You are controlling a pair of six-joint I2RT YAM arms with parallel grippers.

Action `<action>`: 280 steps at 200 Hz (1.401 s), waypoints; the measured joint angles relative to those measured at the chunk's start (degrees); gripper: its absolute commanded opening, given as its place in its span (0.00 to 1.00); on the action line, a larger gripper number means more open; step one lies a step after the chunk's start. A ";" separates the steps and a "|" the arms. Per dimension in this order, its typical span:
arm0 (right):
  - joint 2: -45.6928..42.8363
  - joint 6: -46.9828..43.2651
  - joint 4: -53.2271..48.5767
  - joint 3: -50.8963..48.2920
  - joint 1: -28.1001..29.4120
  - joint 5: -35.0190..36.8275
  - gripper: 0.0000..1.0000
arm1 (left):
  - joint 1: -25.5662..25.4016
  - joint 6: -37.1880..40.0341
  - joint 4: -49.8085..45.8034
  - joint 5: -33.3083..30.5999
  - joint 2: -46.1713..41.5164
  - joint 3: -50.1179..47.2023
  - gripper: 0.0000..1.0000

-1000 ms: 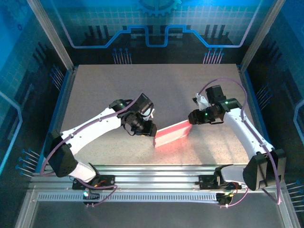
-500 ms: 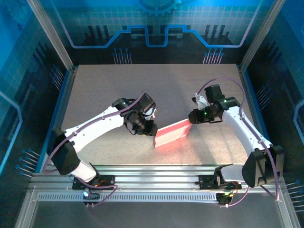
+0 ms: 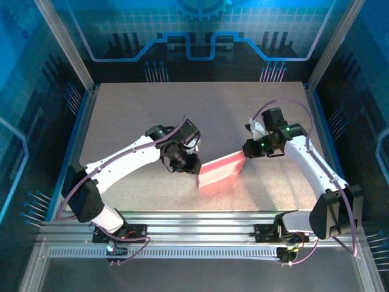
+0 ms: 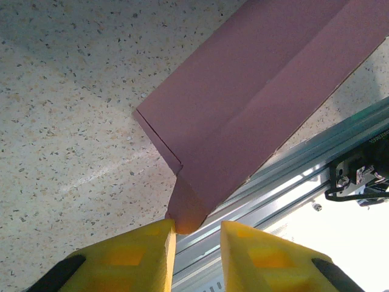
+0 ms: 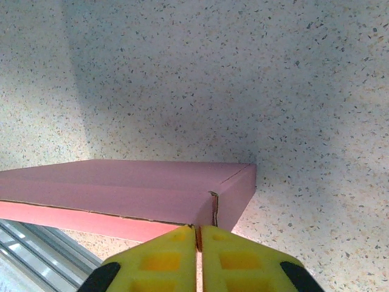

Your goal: Fold the paper box

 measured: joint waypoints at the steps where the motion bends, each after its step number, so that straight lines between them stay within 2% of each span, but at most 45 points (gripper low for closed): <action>1: 0.00 0.00 0.00 0.02 0.00 0.00 0.09 | 0.00 0.00 -0.02 0.00 0.00 0.00 0.26; 170: -0.15 -0.42 -0.24 0.98 4.31 8.11 0.08 | 0.00 -0.15 -1.01 -2.51 1.11 0.66 0.14; 243: -0.68 -0.39 -1.09 0.96 5.51 8.94 0.06 | 0.07 -0.87 -0.92 -2.34 1.11 1.49 0.13; 280: -1.60 -0.17 -1.70 0.50 6.40 9.57 0.06 | 1.86 -3.28 0.55 -0.74 1.11 1.49 0.15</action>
